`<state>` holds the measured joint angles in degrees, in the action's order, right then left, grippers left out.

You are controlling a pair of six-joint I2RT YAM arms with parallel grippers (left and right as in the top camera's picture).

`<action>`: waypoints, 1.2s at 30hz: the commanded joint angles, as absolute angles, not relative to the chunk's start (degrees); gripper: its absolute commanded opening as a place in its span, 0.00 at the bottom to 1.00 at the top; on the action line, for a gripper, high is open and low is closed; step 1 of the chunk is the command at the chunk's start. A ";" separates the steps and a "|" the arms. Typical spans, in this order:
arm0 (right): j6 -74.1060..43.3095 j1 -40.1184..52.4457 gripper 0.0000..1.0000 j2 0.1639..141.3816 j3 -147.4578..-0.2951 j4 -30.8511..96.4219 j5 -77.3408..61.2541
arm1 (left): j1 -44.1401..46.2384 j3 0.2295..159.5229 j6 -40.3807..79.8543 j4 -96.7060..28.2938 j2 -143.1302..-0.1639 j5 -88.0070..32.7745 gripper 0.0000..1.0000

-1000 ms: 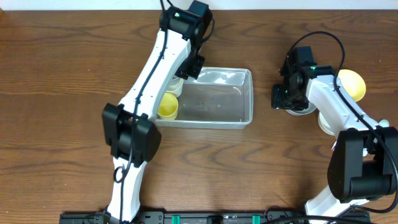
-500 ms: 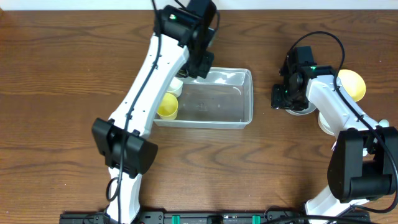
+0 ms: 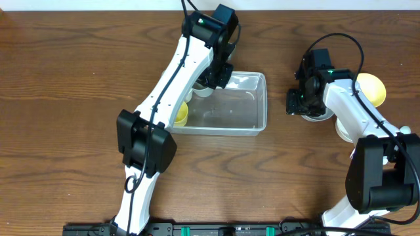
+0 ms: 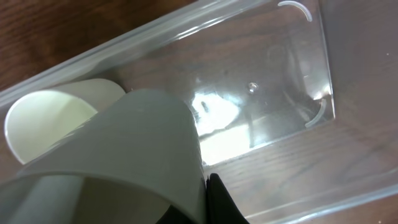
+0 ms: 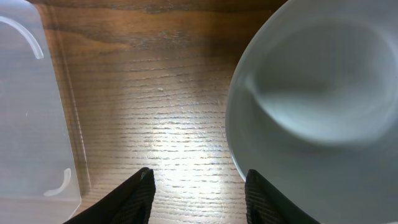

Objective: Pack container
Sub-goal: 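Carry the grey cup with the left gripper into the container, release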

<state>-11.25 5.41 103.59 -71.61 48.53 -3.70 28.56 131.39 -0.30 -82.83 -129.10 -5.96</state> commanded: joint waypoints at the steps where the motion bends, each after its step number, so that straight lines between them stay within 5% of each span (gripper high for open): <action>1: -10.66 5.04 0.49 103.63 -72.38 48.47 -3.22 | 28.42 131.48 -1.52 -82.15 -131.41 -6.50 0.06; 20: -10.66 5.04 0.49 103.63 -72.36 49.10 -3.22 | 28.27 131.46 -3.03 -78.89 -138.02 -3.88 0.06; 27: -10.66 5.04 0.49 103.63 -72.38 49.10 -3.22 | 28.27 131.46 -3.01 -78.98 -138.02 -3.42 0.25; 36: -10.66 5.04 0.49 103.63 -72.36 49.12 -3.22 | 28.27 131.50 -3.01 -79.18 -137.99 -3.40 0.26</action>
